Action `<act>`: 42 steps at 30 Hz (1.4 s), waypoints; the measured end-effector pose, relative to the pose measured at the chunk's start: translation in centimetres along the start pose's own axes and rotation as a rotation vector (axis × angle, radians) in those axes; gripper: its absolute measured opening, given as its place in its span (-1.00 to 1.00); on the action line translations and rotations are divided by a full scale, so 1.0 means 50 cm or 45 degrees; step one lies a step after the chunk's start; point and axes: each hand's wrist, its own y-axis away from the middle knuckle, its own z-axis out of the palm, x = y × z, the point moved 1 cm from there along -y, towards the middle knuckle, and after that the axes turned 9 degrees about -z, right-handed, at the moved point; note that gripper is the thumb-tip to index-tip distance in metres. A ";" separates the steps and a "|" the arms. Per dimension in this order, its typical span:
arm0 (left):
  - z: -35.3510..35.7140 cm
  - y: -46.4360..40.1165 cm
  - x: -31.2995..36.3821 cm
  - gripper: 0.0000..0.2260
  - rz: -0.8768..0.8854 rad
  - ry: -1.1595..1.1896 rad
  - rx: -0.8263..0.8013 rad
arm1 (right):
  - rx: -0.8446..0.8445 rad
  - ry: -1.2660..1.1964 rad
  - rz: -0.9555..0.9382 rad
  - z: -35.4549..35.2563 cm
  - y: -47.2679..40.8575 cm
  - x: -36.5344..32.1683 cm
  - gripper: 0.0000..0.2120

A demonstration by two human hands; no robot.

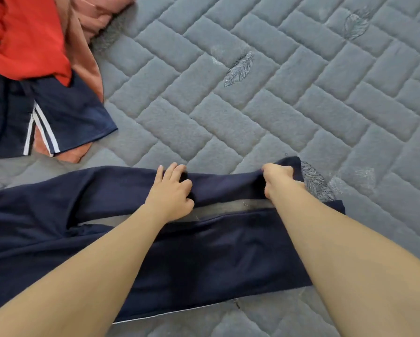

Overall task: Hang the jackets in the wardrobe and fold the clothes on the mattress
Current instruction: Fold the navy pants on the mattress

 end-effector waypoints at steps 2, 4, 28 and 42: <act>-0.012 -0.001 -0.003 -0.73 -0.130 0.109 0.080 | 0.155 0.178 -0.171 -0.013 -0.005 -0.006 -0.78; -0.031 0.001 -0.009 -0.86 -0.222 0.035 0.155 | 0.171 0.084 -0.352 -0.023 0.005 -0.019 -0.98; -0.060 -0.080 -0.013 -0.84 -0.142 0.102 0.259 | 0.305 0.872 -0.941 -0.085 -0.046 -0.050 -0.04; -0.162 0.022 -0.103 -0.81 -0.158 0.203 -0.246 | -0.984 1.933 -0.866 -0.090 0.090 -0.165 -0.83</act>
